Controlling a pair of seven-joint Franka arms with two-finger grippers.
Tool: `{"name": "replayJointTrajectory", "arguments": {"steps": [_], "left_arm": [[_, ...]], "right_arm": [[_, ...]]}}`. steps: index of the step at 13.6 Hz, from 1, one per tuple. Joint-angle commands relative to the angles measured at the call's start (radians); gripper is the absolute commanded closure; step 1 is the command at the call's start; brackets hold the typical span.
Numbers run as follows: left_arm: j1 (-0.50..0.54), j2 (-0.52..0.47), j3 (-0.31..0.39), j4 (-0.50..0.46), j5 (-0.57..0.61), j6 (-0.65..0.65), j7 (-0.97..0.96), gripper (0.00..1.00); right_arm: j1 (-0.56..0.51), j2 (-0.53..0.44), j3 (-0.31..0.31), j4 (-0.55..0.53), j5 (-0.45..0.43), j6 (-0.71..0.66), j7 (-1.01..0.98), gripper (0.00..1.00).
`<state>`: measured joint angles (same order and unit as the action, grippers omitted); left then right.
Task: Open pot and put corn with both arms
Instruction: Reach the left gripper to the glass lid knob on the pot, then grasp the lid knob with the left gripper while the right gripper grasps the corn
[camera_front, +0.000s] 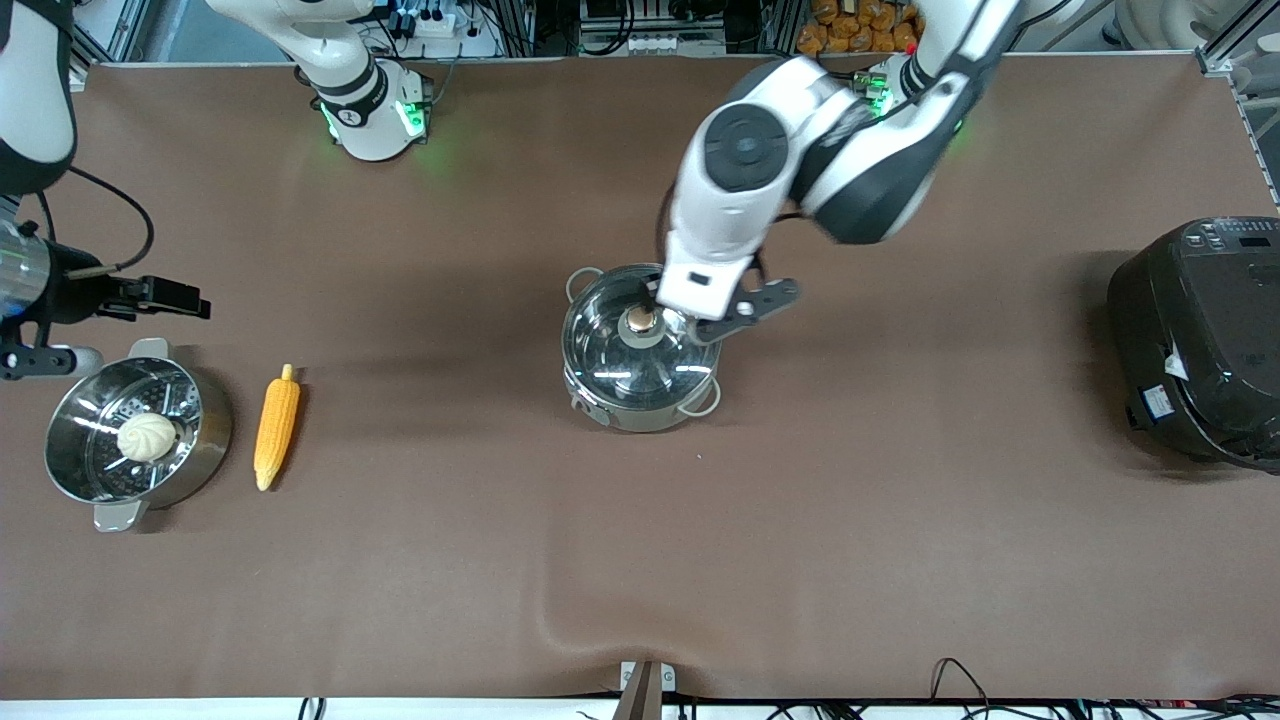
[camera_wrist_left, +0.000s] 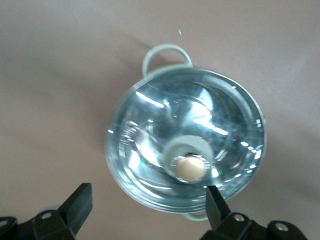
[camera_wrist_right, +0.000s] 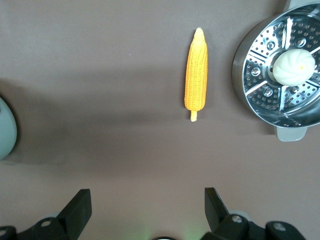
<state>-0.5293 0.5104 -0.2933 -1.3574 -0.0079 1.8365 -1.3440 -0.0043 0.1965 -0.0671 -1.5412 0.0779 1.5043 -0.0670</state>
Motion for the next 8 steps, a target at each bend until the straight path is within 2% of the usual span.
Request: {"name": "replayJointTrajectory", "arguments": {"steps": [1, 3, 5, 8], "left_arm": [[-0.072, 0.072, 0.045, 0.052, 0.009, 0.065, -0.17, 0.0], [-0.113, 0.1, 0.075, 0.05, 0.011, 0.067, -0.182, 0.0], [-0.142, 0.118, 0.108, 0.052, 0.011, 0.067, -0.222, 0.0], [-0.213, 0.128, 0.186, 0.052, 0.011, 0.081, -0.245, 0.0]], "right_arm": [[-0.002, 0.09, 0.004, 0.035, 0.022, 0.022, -0.007, 0.0], [0.023, 0.147, 0.006, 0.074, 0.02, 0.024, -0.005, 0.0], [0.02, 0.158, 0.006, 0.114, 0.02, 0.025, -0.005, 0.0], [0.026, 0.21, 0.004, 0.116, 0.025, 0.051, -0.002, 0.0]]}}
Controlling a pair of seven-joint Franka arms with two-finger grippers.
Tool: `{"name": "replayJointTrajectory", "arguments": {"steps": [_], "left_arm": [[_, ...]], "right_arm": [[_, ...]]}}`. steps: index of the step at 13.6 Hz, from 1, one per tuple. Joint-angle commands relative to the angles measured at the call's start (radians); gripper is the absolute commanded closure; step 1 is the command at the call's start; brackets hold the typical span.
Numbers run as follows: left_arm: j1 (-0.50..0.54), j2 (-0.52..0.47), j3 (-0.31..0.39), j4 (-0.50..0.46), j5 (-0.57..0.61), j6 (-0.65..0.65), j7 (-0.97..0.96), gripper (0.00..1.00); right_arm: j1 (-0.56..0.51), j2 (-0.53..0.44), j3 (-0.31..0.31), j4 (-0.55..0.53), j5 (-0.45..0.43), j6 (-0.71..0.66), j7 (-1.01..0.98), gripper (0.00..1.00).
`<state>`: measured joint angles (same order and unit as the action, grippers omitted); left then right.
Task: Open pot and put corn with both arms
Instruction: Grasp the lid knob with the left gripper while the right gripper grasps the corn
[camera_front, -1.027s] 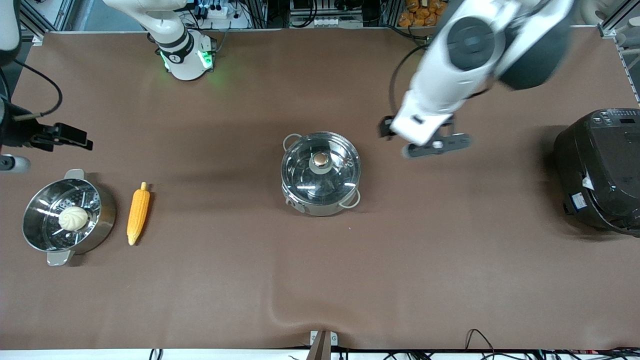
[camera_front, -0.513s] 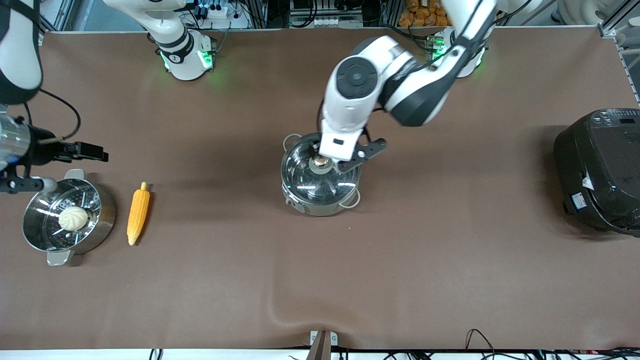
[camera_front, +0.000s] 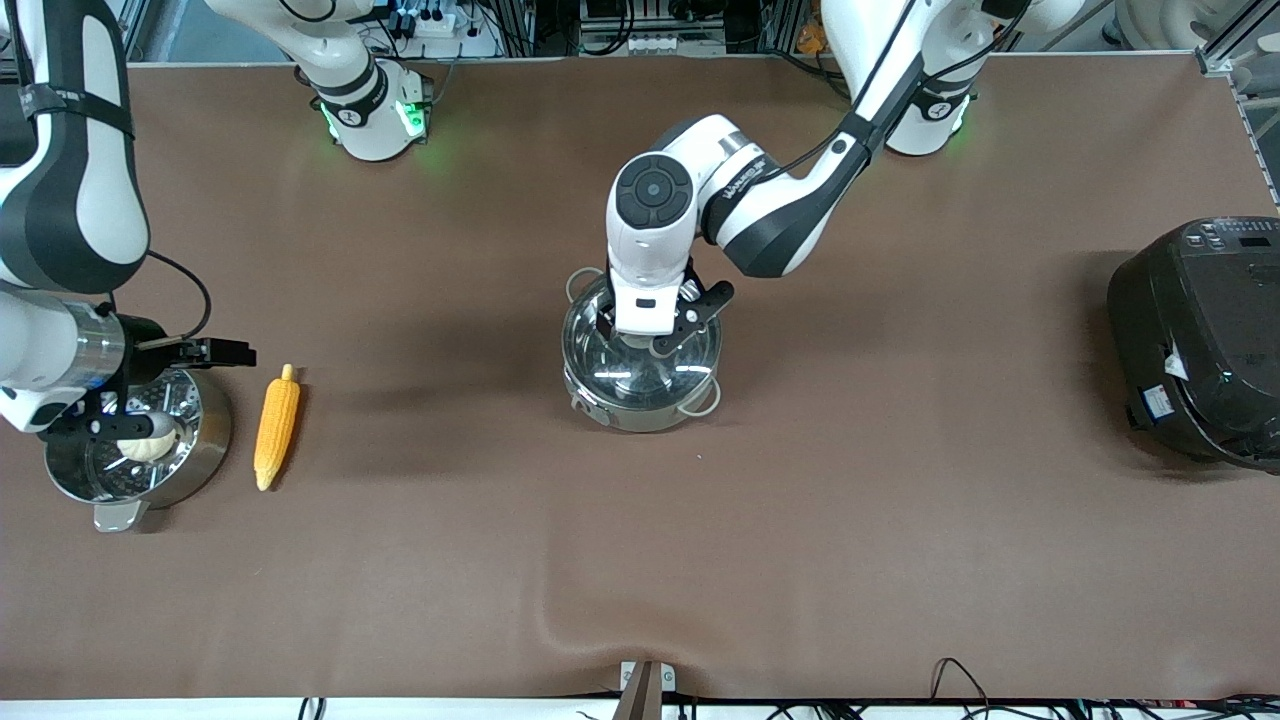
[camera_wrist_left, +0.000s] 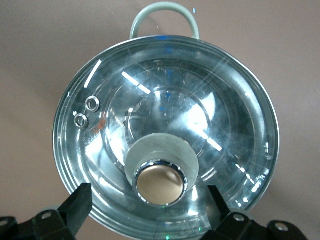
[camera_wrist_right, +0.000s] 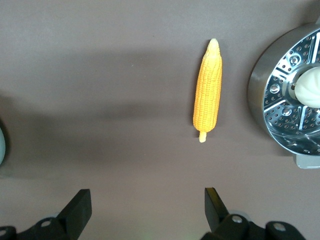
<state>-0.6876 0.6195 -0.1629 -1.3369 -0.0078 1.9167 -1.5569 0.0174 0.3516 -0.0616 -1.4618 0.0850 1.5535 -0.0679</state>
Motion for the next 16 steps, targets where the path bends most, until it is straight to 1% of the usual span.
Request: {"name": "replayJointTrajectory", "arguments": {"steps": [1, 2, 3, 7, 10, 13, 14, 16], "left_arm": [[-0.073, 0.026, 0.072, 0.032, 0.012, 0.002, -0.034, 0.0], [-0.081, 0.034, 0.085, 0.032, 0.012, 0.004, -0.035, 0.0], [-0.081, 0.037, 0.085, 0.03, 0.012, 0.011, -0.035, 0.0], [-0.079, 0.039, 0.085, 0.03, 0.011, 0.016, -0.037, 0.0], [-0.078, 0.039, 0.085, 0.03, 0.012, 0.022, -0.035, 0.0], [-0.078, 0.046, 0.086, 0.03, 0.012, 0.024, -0.034, 0.01], [-0.078, 0.046, 0.086, 0.03, 0.012, 0.024, -0.032, 0.03], [-0.076, 0.048, 0.088, 0.03, 0.012, 0.024, -0.026, 0.07]], "right_arm": [[0.018, 0.078, 0.0, 0.037, 0.018, 0.043, 0.002, 0.0], [0.032, 0.095, -0.001, 0.037, 0.016, 0.078, 0.003, 0.0], [0.033, 0.105, -0.001, 0.035, 0.015, 0.083, 0.002, 0.0], [0.007, 0.142, -0.001, 0.032, 0.01, 0.082, -0.012, 0.0], [-0.007, 0.144, -0.007, 0.032, -0.002, 0.074, -0.007, 0.0], [-0.037, 0.184, -0.007, 0.029, -0.051, 0.091, -0.013, 0.0], [-0.053, 0.202, -0.007, 0.025, -0.074, 0.126, -0.016, 0.0], [-0.092, 0.249, -0.006, 0.0, -0.067, 0.219, -0.05, 0.0]]}}
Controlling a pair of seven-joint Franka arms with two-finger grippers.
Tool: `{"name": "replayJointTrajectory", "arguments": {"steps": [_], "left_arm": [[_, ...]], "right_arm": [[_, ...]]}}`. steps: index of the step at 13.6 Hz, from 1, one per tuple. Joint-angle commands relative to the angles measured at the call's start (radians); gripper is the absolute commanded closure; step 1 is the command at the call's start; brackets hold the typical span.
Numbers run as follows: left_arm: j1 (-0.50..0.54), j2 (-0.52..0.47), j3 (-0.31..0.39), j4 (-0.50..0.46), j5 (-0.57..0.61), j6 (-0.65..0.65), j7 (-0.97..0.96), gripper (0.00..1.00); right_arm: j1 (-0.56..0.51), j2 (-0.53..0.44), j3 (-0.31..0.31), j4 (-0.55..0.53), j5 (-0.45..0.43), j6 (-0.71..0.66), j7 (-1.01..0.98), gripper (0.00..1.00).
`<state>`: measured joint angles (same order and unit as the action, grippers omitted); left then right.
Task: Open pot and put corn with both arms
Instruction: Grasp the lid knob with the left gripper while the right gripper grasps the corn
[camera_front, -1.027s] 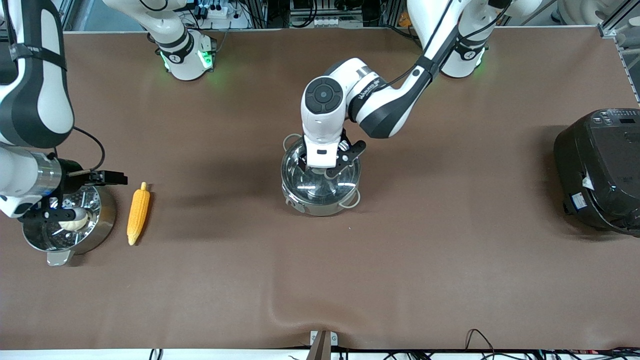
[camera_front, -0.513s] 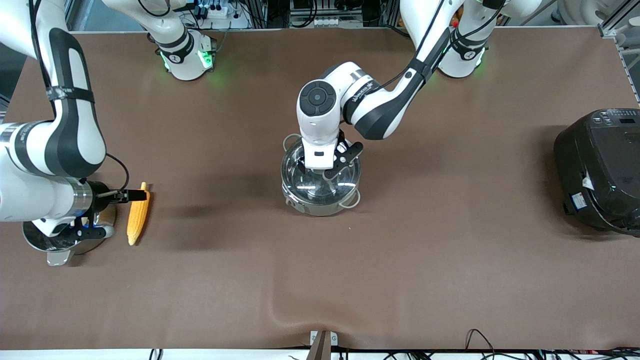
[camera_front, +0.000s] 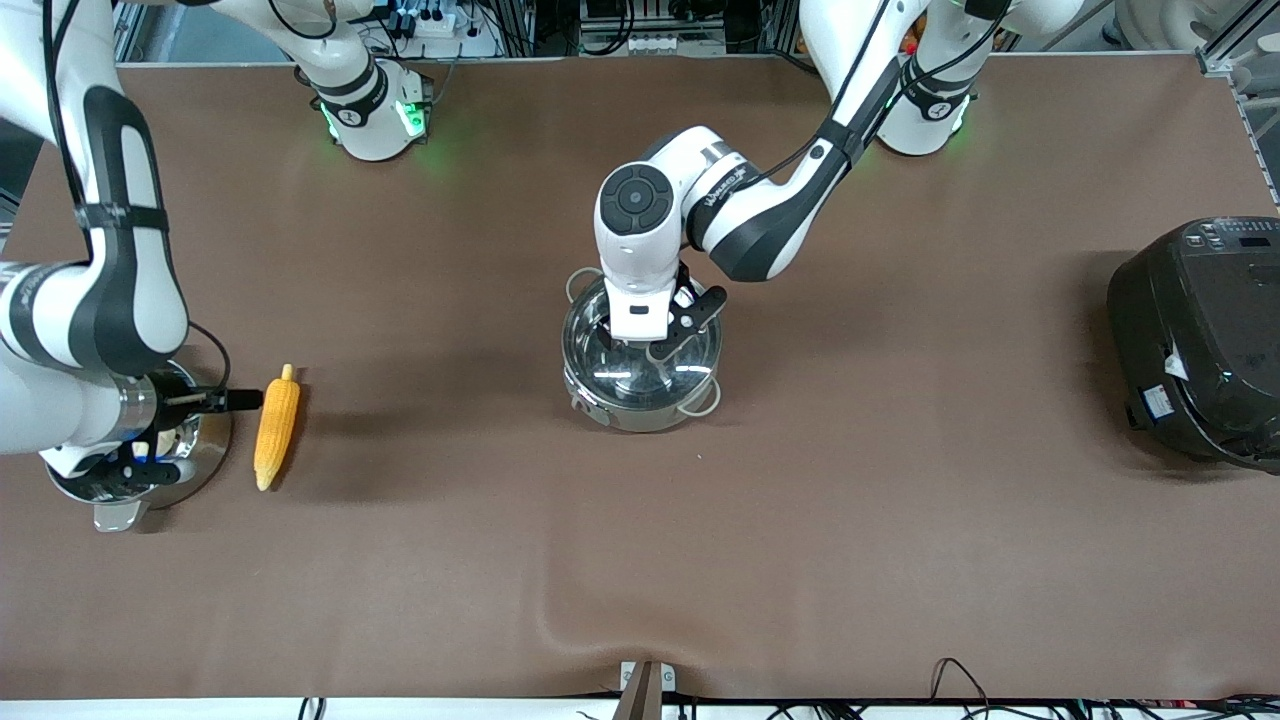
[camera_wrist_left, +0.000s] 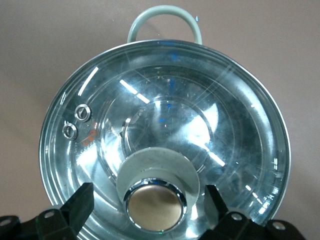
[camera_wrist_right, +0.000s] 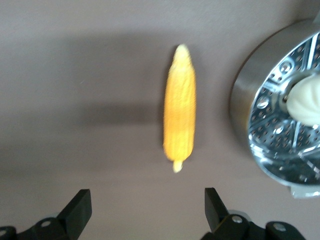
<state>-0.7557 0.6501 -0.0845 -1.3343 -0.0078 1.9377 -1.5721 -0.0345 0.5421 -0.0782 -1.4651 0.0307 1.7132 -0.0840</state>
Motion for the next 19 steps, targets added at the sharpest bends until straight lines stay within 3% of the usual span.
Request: {"name": "replayJointTrajectory", "arguments": {"steps": [1, 3, 7, 8, 10, 14, 19], "left_arm": [[-0.008, 0.019, 0.009, 0.027, 0.012, 0.006, -0.009, 0.1], [-0.008, 0.023, 0.012, 0.027, 0.012, 0.014, -0.011, 0.15], [-0.008, 0.023, 0.012, 0.027, 0.011, 0.029, -0.011, 0.44], [-0.008, 0.023, 0.012, 0.027, 0.011, 0.03, -0.009, 0.59], [-0.007, 0.023, 0.012, 0.027, 0.012, 0.03, -0.006, 1.0], [0.045, -0.032, 0.002, 0.026, 0.003, 0.015, 0.017, 1.0], [0.122, -0.228, 0.002, 0.001, -0.003, -0.144, 0.2, 1.0]], "right_arm": [[-0.042, 0.074, 0.011, 0.003, -0.012, 0.074, -0.037, 0.0], [-0.045, 0.097, 0.011, -0.007, -0.009, 0.113, -0.037, 0.0], [-0.053, 0.107, 0.015, -0.184, 0.024, 0.356, -0.039, 0.0], [-0.053, 0.108, 0.015, -0.193, 0.024, 0.374, -0.039, 0.0], [-0.054, 0.131, 0.015, -0.195, 0.024, 0.382, -0.045, 0.0], [-0.058, 0.147, 0.014, -0.212, 0.023, 0.387, -0.091, 0.0], [-0.051, 0.151, 0.014, -0.281, 0.021, 0.485, -0.091, 0.02]]}}
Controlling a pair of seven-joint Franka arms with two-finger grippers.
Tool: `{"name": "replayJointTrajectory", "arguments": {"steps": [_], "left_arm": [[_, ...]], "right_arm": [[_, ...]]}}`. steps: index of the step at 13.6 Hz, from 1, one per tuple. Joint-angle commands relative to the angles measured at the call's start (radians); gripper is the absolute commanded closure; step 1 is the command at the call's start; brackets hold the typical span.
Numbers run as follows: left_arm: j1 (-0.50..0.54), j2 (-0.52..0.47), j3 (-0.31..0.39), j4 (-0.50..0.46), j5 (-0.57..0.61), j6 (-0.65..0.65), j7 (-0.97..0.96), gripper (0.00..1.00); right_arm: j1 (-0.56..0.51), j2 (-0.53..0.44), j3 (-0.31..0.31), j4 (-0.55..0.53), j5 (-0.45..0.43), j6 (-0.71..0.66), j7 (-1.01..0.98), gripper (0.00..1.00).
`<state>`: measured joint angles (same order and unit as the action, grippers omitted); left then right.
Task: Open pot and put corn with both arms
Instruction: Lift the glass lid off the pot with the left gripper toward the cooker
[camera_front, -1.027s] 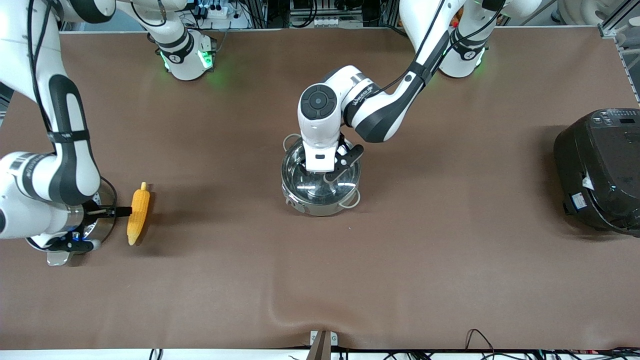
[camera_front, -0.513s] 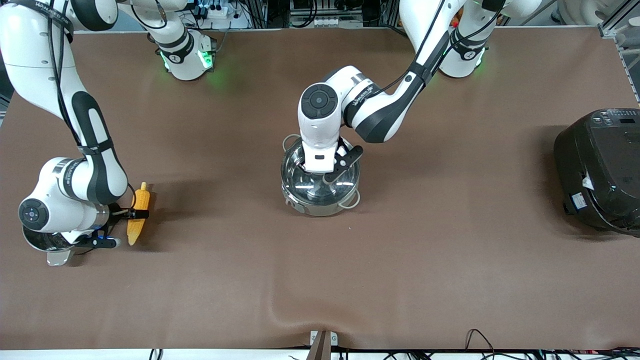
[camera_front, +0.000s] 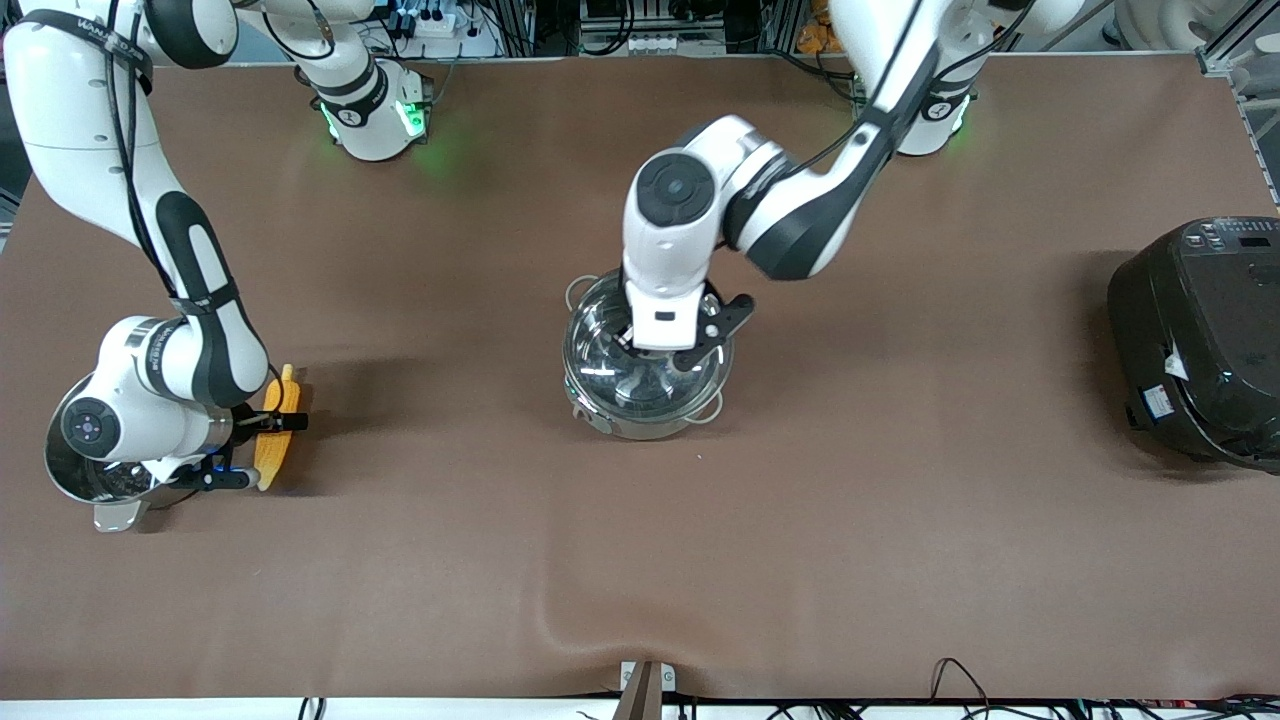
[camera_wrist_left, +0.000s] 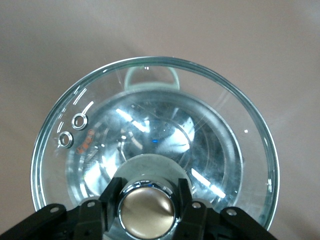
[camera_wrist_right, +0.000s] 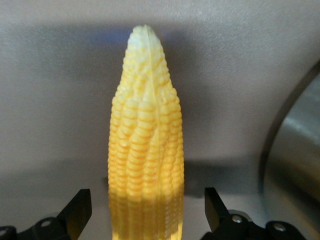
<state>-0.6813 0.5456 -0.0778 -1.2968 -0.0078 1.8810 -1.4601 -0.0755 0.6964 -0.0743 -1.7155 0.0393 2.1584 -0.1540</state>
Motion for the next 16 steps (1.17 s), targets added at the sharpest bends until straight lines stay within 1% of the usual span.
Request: {"name": "replayJointTrajectory", "arguments": {"steps": [1, 2, 4, 5, 8, 9, 10, 11, 13, 14, 16], "left_arm": [[0.081, -0.165, -0.007, -0.041, -0.01, -0.127, 0.16, 1.0], [0.126, -0.199, -0.007, -0.044, -0.026, -0.163, 0.229, 1.0], [0.237, -0.246, -0.007, -0.056, -0.058, -0.192, 0.392, 1.0], [0.296, -0.274, -0.007, -0.074, -0.061, -0.219, 0.52, 1.0], [0.475, -0.326, -0.005, -0.175, -0.06, -0.238, 0.87, 1.0], [0.517, -0.326, -0.005, -0.203, -0.055, -0.238, 0.95, 1.0], [0.551, -0.322, -0.005, -0.247, -0.049, -0.232, 0.983, 1.0], [0.572, -0.319, -0.005, -0.297, -0.047, -0.205, 0.986, 1.0], [0.585, -0.337, 0.003, -0.454, -0.043, -0.07, 0.992, 1.0], [0.615, -0.348, 0.0, -0.525, -0.028, 0.001, 0.994, 1.0], [0.625, -0.354, -0.002, -0.645, -0.011, 0.142, 1.001, 1.0]], "right_arm": [[-0.009, -0.005, 0.01, -0.03, 0.013, 0.038, -0.021, 0.8], [-0.007, -0.006, 0.01, -0.03, 0.011, 0.035, -0.024, 1.0], [-0.007, -0.008, 0.01, -0.029, 0.011, 0.034, -0.025, 1.0], [-0.007, -0.009, 0.01, -0.029, 0.011, 0.032, -0.025, 1.0], [-0.007, -0.02, 0.011, -0.027, 0.011, 0.026, -0.027, 1.0], [-0.007, -0.028, 0.011, -0.024, 0.011, 0.014, -0.027, 1.0], [-0.006, -0.035, 0.011, -0.015, 0.011, -0.011, -0.025, 1.0], [-0.004, -0.047, 0.013, 0.005, 0.014, -0.037, -0.019, 1.0], [0.011, -0.073, 0.019, 0.065, 0.016, -0.112, -0.015, 1.0], [0.017, -0.086, 0.021, 0.092, 0.016, -0.145, -0.015, 1.0], [0.031, -0.109, 0.022, 0.158, 0.016, -0.224, -0.016, 1.0]]}}
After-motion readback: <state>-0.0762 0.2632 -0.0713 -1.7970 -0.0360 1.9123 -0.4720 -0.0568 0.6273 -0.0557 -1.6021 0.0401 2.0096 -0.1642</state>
